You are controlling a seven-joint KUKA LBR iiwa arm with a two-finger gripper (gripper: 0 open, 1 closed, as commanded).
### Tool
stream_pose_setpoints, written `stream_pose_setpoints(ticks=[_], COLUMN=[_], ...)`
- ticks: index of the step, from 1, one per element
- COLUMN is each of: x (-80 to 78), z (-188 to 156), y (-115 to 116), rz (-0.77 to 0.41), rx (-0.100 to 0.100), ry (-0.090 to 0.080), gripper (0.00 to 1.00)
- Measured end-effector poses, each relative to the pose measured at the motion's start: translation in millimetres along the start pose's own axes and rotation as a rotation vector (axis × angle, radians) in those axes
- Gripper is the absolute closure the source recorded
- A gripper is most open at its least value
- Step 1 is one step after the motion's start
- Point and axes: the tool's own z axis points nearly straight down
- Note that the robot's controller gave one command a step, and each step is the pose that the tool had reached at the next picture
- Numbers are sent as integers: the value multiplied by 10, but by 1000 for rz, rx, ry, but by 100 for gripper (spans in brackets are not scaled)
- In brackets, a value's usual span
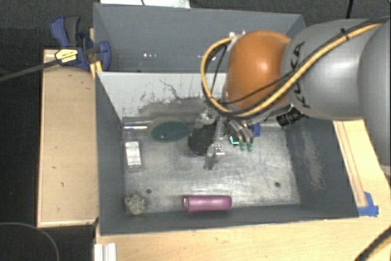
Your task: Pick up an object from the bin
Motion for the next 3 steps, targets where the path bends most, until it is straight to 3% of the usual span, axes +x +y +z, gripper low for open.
stream_pose_setpoints(ticks=[1, 2, 3], x=[-150, -158, -182], z=[753, 732, -1165], y=[-237, -237, -136], rz=[248, 250, 145], rx=[-4, -5, -1], ry=[-15, -16, -14], gripper=[0, 100, 100])
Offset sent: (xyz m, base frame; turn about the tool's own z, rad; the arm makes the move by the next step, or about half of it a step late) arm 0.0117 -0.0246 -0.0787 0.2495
